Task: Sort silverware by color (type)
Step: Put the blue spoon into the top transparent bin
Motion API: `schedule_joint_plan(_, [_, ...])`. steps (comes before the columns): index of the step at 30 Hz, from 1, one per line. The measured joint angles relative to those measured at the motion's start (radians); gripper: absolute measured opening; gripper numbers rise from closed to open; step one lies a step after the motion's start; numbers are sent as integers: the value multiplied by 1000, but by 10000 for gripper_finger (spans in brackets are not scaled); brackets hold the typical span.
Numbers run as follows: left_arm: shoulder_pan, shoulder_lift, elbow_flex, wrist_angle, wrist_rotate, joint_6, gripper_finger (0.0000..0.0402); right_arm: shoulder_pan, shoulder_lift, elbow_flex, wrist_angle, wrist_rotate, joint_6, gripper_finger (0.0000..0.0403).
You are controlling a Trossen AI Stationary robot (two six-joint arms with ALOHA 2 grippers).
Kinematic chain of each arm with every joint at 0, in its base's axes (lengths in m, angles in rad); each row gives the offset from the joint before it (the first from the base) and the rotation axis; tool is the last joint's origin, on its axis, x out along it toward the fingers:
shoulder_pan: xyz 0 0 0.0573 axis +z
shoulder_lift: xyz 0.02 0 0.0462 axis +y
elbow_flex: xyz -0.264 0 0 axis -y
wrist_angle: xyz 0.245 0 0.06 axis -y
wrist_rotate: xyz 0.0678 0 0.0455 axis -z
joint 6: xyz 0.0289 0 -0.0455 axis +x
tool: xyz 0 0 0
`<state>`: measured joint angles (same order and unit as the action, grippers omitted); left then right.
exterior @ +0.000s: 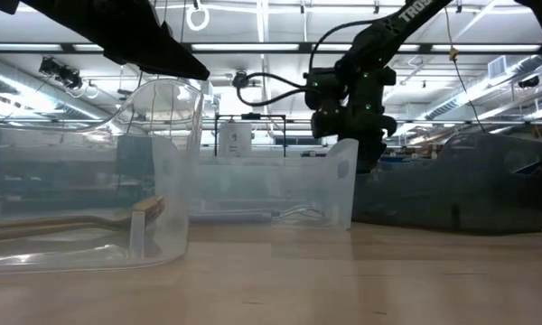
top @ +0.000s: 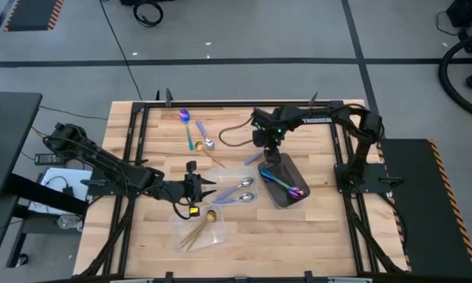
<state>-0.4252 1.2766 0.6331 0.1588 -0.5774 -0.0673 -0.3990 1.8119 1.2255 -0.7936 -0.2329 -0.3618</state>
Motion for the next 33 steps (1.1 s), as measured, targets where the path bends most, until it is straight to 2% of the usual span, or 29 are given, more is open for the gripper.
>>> schedule_joint_plan(9, [-4,0,0,-6,0,0,116,89,2,0,-49,-45,69,217])
schedule_joint_plan(15, [-4,0,0,-6,0,-2,116,78,-6,1,29,74,20,212])
schedule_joint_plan(22, [-5,0,0,-6,8,-8,116,5,49,2,120,110,-7,206])
schedule_joint_plan(26, [-5,0,0,-6,8,-8,116,12,91,3,128,166,-8,202])
schedule_joint_plan(33, [-5,0,0,-6,8,-8,116,11,87,0,122,181,-6,193])
